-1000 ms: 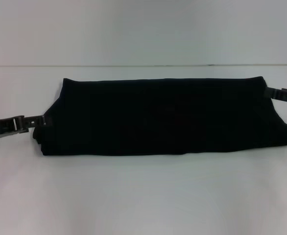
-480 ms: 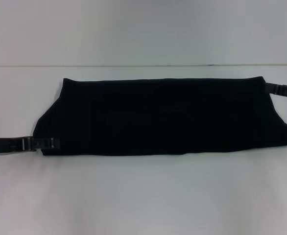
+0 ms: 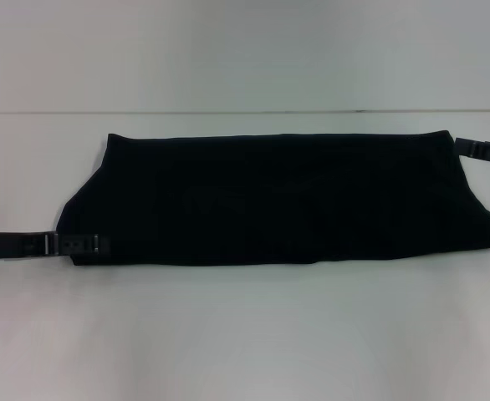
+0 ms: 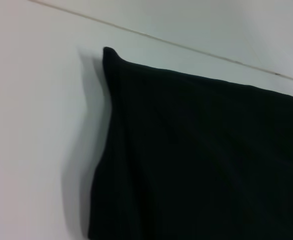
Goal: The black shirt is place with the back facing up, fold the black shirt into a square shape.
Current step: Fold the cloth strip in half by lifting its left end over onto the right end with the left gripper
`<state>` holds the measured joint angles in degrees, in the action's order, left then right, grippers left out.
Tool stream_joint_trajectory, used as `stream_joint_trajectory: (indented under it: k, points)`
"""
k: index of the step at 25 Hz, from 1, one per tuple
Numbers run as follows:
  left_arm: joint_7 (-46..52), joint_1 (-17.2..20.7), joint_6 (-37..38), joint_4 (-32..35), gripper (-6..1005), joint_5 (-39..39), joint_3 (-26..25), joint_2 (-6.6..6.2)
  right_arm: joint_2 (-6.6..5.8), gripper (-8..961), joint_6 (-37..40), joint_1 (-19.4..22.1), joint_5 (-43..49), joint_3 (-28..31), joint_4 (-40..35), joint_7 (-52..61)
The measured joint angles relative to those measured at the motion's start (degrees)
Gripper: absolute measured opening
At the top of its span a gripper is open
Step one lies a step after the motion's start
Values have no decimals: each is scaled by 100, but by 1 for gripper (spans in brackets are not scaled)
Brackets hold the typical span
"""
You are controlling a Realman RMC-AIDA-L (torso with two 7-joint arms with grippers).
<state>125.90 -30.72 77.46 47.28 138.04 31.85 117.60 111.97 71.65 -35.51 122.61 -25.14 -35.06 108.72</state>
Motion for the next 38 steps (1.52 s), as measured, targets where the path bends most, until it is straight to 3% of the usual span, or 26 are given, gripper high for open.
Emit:
stream_joint_trajectory:
  k: [13, 16, 24, 32, 38]
  points:
    - [-110, 27, -69, 1, 879, 4, 124, 0, 0, 818, -72, 26, -1, 0, 2, -22]
    - [-124, 29, -71, 0, 655, 4, 124, 0, 0, 818, -73, 40, -1, 0, 6, -31]
    - [-223, 10, -232, -115, 325, 39, 137, 10, -1, 818, -73, 75, 38, 0, 9, -26]
    - [-229, -11, -256, -97, -1, 119, 111, -4, -58, 818, -282, 36, 796, 0, 9, 259]
    - [-232, -13, -239, -85, -2, 119, 111, -22, -98, 808, -240, 66, 1063, -64, -7, 578]
